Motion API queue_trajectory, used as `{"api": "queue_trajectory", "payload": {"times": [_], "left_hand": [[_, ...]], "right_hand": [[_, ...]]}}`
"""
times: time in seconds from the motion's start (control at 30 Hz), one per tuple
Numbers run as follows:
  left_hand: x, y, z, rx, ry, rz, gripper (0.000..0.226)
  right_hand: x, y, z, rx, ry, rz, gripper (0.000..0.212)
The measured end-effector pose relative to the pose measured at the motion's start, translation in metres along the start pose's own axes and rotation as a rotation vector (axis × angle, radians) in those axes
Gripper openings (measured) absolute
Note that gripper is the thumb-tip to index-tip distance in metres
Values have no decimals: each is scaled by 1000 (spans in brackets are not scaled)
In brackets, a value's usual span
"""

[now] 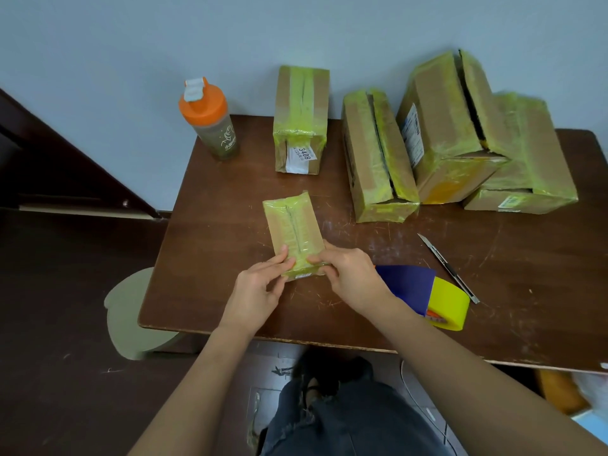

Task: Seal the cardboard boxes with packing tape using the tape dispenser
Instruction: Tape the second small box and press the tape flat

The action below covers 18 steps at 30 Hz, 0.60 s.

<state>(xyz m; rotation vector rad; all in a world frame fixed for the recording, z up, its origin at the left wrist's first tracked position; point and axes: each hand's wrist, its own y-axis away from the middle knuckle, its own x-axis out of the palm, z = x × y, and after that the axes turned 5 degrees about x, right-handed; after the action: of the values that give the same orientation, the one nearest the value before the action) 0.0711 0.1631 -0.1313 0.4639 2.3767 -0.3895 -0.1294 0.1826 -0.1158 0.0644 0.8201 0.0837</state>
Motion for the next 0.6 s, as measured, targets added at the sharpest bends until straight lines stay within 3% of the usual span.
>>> {"api": "queue_trajectory", "payload": {"times": [0.13, 0.33, 0.47, 0.6], "left_hand": [[-3, -3, -7, -25, -59, 44, 45], [-28, -2, -2, 38, -160, 305, 73], [-38, -17, -7, 65, -332, 334, 79], [-36, -25, -6, 112, -331, 327, 46]], "right_hand": [[-9, -4, 4, 48, 54, 93, 40], [-35, -7, -6, 22, 81, 348, 79], [-26, -15, -9, -53, 125, 276, 68], [-26, -16, -10, -71, 137, 263, 50]]}}
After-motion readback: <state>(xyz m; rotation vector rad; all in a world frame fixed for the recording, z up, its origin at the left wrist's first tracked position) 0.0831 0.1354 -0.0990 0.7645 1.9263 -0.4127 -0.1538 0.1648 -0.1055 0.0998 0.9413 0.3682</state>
